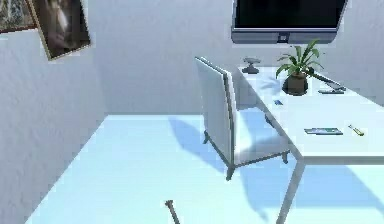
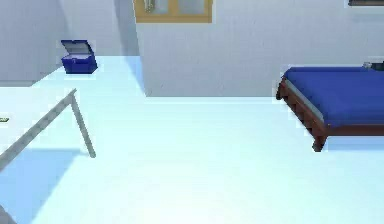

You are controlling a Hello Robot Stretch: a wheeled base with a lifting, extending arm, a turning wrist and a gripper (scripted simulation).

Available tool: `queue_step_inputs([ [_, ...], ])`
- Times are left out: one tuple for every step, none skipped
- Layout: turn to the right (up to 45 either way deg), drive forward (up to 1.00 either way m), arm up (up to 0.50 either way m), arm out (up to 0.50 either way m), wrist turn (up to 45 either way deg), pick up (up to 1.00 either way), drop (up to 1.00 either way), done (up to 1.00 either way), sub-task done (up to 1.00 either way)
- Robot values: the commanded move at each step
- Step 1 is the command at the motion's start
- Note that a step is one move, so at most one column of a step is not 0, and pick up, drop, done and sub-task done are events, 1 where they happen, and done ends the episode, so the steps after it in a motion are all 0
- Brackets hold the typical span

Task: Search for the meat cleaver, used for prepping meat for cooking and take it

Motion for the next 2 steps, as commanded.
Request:
queue_step_inputs([
  [-45.0,0.00,0.00,0.00,0.0,0.00,0.00,0.00,0.00],
  [-45.0,0.00,0.00,0.00,0.0,0.00,0.00,0.00,0.00],
])
